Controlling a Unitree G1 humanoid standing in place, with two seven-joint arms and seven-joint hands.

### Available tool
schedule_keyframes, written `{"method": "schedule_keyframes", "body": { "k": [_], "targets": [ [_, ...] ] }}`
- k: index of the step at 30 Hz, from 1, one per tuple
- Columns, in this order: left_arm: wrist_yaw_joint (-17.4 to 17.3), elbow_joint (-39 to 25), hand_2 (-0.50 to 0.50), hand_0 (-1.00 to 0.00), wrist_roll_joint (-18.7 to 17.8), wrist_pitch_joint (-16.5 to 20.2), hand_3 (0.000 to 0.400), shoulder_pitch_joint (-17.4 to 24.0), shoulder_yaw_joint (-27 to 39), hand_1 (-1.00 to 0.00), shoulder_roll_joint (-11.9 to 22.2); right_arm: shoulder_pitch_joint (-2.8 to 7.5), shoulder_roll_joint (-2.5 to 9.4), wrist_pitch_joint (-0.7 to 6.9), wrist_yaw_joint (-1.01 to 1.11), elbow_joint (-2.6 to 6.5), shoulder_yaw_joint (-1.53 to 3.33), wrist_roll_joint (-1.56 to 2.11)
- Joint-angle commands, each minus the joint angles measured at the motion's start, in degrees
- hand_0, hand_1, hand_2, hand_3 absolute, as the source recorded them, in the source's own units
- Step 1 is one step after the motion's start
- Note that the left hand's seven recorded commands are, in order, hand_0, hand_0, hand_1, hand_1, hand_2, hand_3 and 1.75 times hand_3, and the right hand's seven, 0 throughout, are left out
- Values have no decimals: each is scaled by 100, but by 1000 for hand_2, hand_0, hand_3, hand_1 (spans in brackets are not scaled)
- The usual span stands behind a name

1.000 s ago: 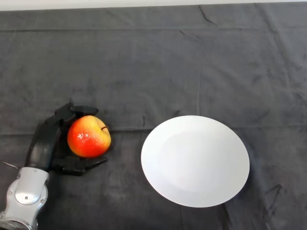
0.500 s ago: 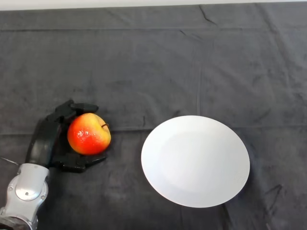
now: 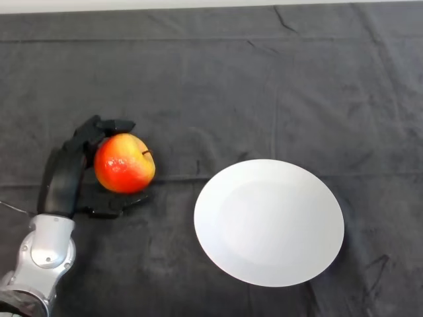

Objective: Move the apple to the plate

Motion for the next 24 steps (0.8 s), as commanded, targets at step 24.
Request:
{"method": "schedule_keyframes", "body": {
  "k": [24],
  "targets": [
    [636,-2050,-24,-1000,734,441,400,607,-1106,-953,-370,-39,-123,-60,-53,-65,-42,5]
  ]
}}
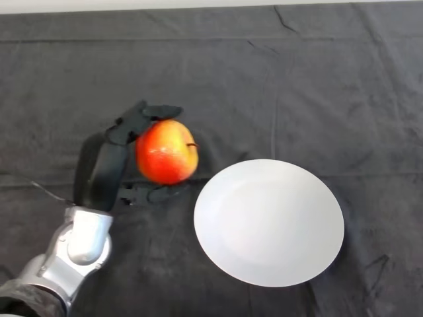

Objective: Move the apple to the plate

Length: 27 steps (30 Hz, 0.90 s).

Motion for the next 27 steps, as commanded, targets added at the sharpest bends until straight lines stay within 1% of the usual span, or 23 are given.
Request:
{"method": "schedule_keyframes", "body": {
  "k": [1,6,11,23,27],
  "targets": [
    [102,-297,-24,-1000,68,123,400,191,-110,-953,9,-39,-123,-59,-49,-64,-42,5],
    [132,-507,-24,-1000,-27,263,400,212,-503,-953,-78,-39,-123,-60,-51,-65,-42,5],
    [153,-553,-24,-1000,-183,311,400,172,-884,-953,-102,-39,-123,-62,-52,-66,-42,5],
    [287,-354,-24,-1000,-486,391,400,-25,-1741,-953,-153,-39,-123,-65,-54,-67,-43,6],
    [295,-205,-33,-1000,-582,365,400,-106,-1951,-933,-137,-39,-123,-66,-55,-67,-43,6]
  ]
}}
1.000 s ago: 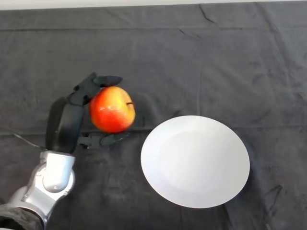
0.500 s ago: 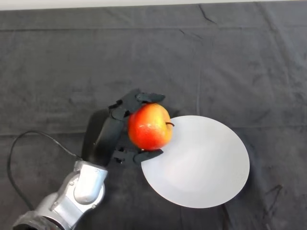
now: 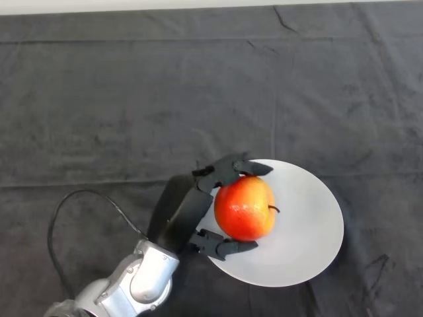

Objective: Move the apple to the plate

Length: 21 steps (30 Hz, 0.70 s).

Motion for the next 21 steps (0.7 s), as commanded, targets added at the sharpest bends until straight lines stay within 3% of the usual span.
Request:
{"method": "schedule_keyframes", "body": {
  "k": [1,3,5,6,8,9,15,16,18,21],
  "targets": [
    [69,122,-39,-1000,-103,15,400,-199,-196,-922,72,-39,-123,-65,-49,-67,-43,6],
    [67,191,-47,-1000,-145,17,400,-238,-281,-906,78,-39,-124,-65,-50,-66,-43,6],
    [64,260,25,-808,-183,11,344,-273,-353,-859,89,-39,-124,-65,-50,-66,-43,6],
    [60,290,127,-498,-202,11,301,-289,-384,-753,96,-39,-124,-65,-50,-66,-43,6],
    [53,352,265,-125,-237,12,262,-323,-436,-655,109,-39,-124,-65,-50,-66,-43,6],
    [49,376,306,0,-253,19,245,-339,-461,-612,115,-39,-124,-65,-50,-66,-43,6],
    [62,474,210,0,-314,76,168,-405,-573,-420,137,-39,-124,-65,-50,-66,-43,6],
    [64,480,86,0,-323,90,69,-413,-588,-173,139,-39,-124,-65,-50,-66,-43,6],
    [70,495,0,0,-344,112,0,-428,-615,0,148,-39,-124,-65,-50,-66,-43,6],
    [95,537,0,0,-360,122,0,-443,-655,0,153,-39,-124,-65,-50,-65,-43,6]
  ]
}}
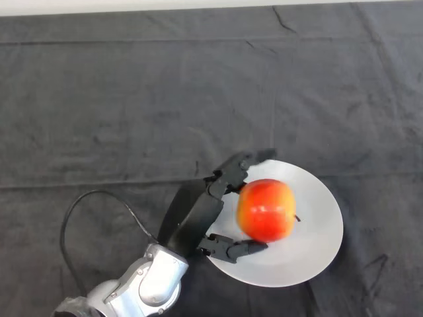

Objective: Move the apple to the plate

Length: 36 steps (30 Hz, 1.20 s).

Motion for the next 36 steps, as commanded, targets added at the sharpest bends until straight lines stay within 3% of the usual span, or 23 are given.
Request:
{"method": "schedule_keyframes", "body": {
  "k": [1,18,36],
  "targets": [
    [27,308,0,0,-97,107,0,-204,-162,0,146,-39,-124,-65,-50,-65,-43,6],
    [26,349,0,0,-232,162,0,-254,-226,0,253,-39,-124,-64,-49,-65,-43,6],
    [-253,166,0,0,-605,-109,0,-140,310,0,845,-39,-124,-64,-49,-65,-43,6]
  ]
}}
